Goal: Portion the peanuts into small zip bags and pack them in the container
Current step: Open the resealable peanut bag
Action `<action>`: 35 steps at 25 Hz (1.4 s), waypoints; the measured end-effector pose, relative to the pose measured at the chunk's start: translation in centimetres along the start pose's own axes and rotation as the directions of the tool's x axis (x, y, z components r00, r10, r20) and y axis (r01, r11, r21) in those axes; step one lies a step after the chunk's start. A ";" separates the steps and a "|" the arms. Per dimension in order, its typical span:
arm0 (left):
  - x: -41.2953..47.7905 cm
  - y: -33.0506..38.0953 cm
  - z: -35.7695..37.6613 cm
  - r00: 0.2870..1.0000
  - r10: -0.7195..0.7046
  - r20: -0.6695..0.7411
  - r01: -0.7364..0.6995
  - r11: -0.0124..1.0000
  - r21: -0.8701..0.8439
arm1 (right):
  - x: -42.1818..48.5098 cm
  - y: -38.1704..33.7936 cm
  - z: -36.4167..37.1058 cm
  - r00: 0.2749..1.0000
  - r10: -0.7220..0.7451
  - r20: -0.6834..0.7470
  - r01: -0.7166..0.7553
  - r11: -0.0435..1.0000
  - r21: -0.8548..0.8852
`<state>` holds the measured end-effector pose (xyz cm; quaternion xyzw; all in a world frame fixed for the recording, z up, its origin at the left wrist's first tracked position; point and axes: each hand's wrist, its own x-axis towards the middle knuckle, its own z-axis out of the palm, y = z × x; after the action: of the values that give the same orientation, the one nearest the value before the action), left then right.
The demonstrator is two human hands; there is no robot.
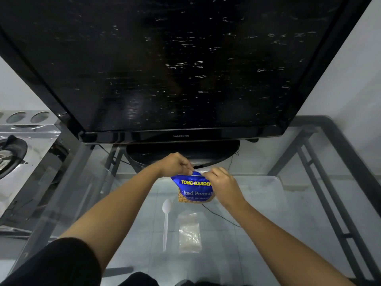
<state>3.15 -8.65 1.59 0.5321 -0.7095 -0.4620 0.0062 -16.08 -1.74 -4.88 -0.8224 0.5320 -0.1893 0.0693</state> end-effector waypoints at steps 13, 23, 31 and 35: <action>2.1 0.5 0.6 0.997 0.081 -0.016 -0.079 0.990 0.116 | 0.4 0.3 0.6 0.999 -0.047 -0.021 0.047 0.999 0.002; 2.4 0.3 2.4 0.980 0.067 -0.187 -0.024 0.974 0.226 | 0.9 0.5 -0.2 0.986 -0.163 0.043 0.166 0.983 -0.080; 1.9 0.8 2.9 0.953 0.026 -0.302 0.062 0.959 0.276 | 0.5 -0.2 -1.4 0.959 -0.271 0.089 0.275 0.961 -0.038; 1.6 0.5 2.1 0.956 0.098 -0.276 -0.037 0.975 0.218 | -0.1 -1.2 -2.6 0.990 -0.052 0.130 0.040 0.995 0.088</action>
<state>1.04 -8.48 -0.03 0.5660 -0.7640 -0.3021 0.0680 -16.11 -0.94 -2.15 -0.8414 0.4985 -0.1588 0.1351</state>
